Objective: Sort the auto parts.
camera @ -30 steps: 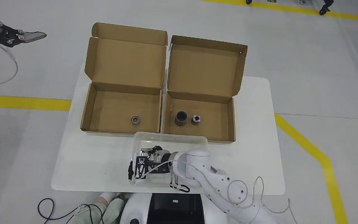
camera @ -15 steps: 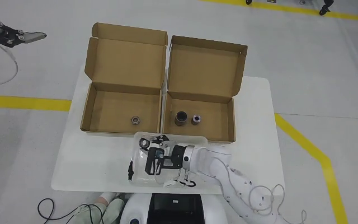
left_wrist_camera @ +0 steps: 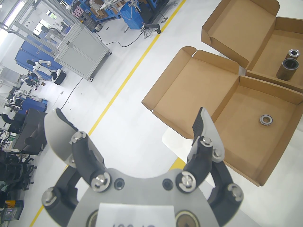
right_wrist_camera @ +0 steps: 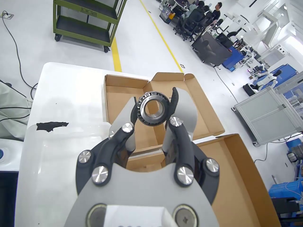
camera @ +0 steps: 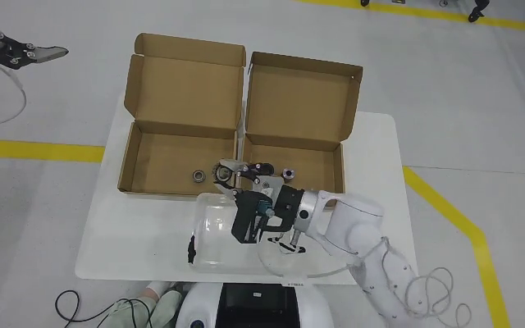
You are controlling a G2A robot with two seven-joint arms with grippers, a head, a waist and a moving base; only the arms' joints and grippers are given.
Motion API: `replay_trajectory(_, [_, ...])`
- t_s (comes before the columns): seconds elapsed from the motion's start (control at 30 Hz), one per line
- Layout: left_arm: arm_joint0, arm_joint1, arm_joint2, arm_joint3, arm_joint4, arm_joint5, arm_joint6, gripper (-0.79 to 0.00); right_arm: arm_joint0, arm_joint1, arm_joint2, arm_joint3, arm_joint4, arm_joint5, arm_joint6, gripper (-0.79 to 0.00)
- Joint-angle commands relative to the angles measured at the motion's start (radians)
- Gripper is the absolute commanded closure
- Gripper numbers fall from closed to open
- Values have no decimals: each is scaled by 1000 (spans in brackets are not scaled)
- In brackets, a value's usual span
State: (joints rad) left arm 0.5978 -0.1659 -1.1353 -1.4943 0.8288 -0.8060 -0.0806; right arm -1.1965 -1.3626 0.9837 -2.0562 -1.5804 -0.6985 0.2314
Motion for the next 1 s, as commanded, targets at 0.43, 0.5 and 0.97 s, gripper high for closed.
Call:
replay_trajectory(0.43, [0, 0, 0, 0, 0, 0, 0, -785, 213, -27, -26, 27, 196, 53, 67, 0])
replay_trajectory(0.5, [0, 0, 0, 0, 0, 0, 0, -785, 230, -29, -26, 27, 213, 58, 70, 0])
replay_trajectory(0.97, [0, 0, 0, 0, 0, 0, 0, -785, 256, -30, -18, 3, 236, 95, 68, 0])
